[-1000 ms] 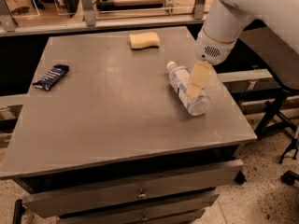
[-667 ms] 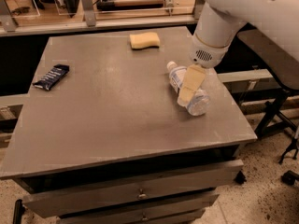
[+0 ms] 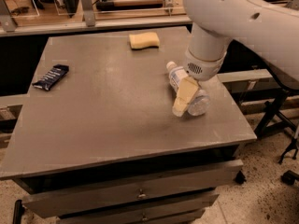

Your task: Move blue plastic bottle near rxbar blueberry

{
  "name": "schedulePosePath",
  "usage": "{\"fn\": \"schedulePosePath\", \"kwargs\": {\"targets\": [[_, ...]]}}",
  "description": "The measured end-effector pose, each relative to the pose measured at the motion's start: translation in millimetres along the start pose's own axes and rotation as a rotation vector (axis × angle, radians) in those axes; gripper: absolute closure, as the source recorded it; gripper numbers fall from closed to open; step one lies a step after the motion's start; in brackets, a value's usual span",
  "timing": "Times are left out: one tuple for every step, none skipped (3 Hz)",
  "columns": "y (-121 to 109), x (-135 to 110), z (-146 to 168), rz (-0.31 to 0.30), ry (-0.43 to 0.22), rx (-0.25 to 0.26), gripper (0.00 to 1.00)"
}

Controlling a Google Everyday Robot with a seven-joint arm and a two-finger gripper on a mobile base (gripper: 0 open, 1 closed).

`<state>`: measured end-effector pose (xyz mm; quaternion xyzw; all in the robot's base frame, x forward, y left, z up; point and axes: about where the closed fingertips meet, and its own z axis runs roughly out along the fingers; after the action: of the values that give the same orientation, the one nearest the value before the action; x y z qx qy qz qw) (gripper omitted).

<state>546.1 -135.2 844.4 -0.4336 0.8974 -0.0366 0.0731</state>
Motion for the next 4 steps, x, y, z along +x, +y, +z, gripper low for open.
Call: {"fn": "schedulePosePath", "kwargs": {"targets": [[1,0,1,0.012,0.001,0.000,0.15],[1,-1,2,0.010,0.001,0.000,0.54],[1,-1,3,0.009,0.000,0.001,0.78],[-4,-14,-9,-0.052,-0.033,0.026,0.99]]}}
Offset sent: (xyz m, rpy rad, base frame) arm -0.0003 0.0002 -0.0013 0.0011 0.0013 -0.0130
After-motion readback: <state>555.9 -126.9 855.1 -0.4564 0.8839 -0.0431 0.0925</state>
